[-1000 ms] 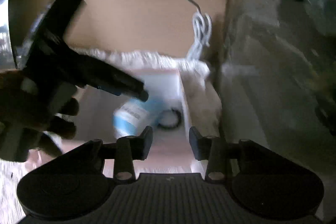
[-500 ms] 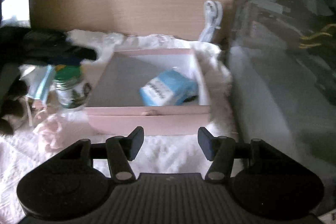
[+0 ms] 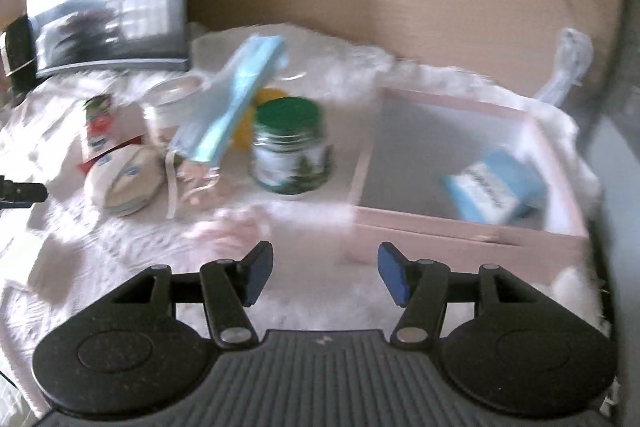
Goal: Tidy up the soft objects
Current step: 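Grasp the cotton swab bundle with the left gripper while the right gripper grasps the pink cloth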
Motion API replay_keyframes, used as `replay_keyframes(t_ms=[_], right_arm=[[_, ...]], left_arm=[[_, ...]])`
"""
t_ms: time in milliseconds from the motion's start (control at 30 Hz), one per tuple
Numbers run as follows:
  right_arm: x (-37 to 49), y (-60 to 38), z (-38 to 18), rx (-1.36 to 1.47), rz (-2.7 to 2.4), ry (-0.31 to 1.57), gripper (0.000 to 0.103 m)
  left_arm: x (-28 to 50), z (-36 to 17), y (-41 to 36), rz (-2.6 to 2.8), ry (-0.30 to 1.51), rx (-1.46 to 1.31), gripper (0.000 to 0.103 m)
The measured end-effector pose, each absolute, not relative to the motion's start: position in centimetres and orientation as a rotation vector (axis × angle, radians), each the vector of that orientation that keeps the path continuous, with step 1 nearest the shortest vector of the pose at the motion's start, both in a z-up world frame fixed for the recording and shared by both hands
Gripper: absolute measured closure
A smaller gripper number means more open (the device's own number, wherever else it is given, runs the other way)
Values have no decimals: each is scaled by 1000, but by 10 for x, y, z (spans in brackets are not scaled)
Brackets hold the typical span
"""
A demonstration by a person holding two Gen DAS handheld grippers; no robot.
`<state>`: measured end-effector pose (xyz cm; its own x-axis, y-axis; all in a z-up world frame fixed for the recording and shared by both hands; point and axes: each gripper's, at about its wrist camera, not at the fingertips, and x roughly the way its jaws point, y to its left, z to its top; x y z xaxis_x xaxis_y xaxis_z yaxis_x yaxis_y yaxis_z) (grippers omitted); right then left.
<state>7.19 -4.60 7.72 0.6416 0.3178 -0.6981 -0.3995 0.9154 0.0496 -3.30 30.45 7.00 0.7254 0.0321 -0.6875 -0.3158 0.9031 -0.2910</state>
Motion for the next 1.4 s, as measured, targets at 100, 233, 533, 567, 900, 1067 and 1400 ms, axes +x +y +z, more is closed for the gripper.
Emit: replay_keyframes(t_ms=[100, 233, 533, 567, 900, 1067, 1400], right_arm=[[69, -25, 79, -139, 458, 777, 44], [62, -5, 81, -172, 514, 767, 42], [57, 5, 72, -202, 544, 803, 41], [57, 4, 71, -200, 541, 809, 41], [58, -18, 59, -168, 489, 856, 41], [64, -29, 55, -138, 459, 877, 41], [67, -18, 45, -139, 478, 895, 41]], left_arm=[[-61, 63, 326, 278, 732, -456, 46], [-89, 52, 341, 331, 730, -521, 46], [-96, 33, 334, 301, 768, -600, 39], [-94, 33, 331, 300, 768, -594, 38], [-63, 32, 296, 108, 814, -568, 39], [-57, 36, 280, 23, 817, -541, 40], [-69, 58, 273, 29, 803, -360, 40]])
